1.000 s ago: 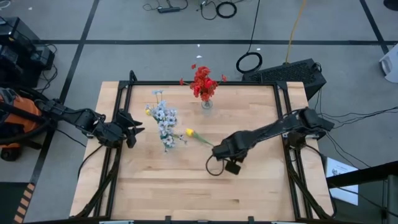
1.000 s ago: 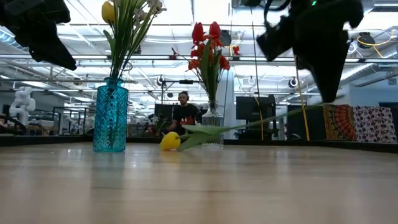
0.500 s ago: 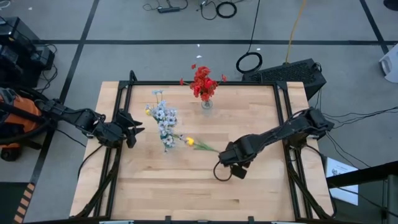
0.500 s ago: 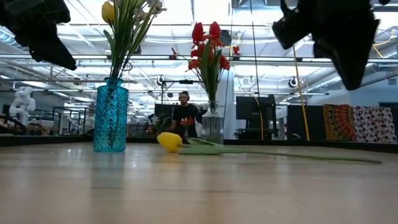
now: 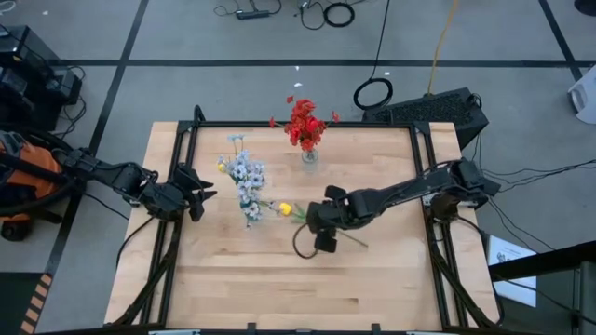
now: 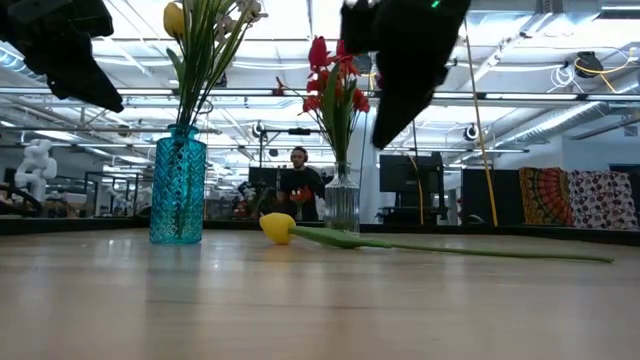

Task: Sort flowers into vase by color
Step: Put the yellow flower into the blue vase

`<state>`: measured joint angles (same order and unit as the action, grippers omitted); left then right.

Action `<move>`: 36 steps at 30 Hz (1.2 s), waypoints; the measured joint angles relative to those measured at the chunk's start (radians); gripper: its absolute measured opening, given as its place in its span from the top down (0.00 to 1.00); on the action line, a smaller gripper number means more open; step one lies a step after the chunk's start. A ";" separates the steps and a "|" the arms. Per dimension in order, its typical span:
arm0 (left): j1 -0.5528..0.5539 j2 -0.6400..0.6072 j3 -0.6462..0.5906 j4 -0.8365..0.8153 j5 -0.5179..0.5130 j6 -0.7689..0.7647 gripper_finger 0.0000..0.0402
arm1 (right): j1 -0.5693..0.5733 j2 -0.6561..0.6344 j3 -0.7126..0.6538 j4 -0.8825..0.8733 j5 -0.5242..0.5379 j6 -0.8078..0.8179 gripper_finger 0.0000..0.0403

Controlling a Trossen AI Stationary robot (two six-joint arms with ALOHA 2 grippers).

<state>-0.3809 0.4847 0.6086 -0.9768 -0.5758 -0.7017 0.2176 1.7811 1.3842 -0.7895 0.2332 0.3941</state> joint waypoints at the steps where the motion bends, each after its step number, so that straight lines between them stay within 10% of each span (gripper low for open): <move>1: 0.000 0.000 0.000 0.000 0.000 0.000 0.65 | -0.014 0.012 0.000 0.020 -0.007 -0.021 0.62; 17: 0.000 0.000 0.000 -0.001 0.001 0.000 0.65 | -0.136 0.292 0.007 0.042 -0.218 -0.115 0.50; 29: 0.000 0.000 0.000 -0.001 0.000 0.000 0.65 | -0.137 0.323 0.005 0.048 -0.254 -0.140 0.96; 36: 0.000 0.000 0.000 -0.001 -0.001 0.001 0.65 | -0.099 0.273 -0.001 0.033 -0.225 0.057 0.99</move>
<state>-0.3809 0.4848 0.6086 -0.9781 -0.5770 -0.7008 0.1185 2.0540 1.3827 -0.7568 0.0087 0.4515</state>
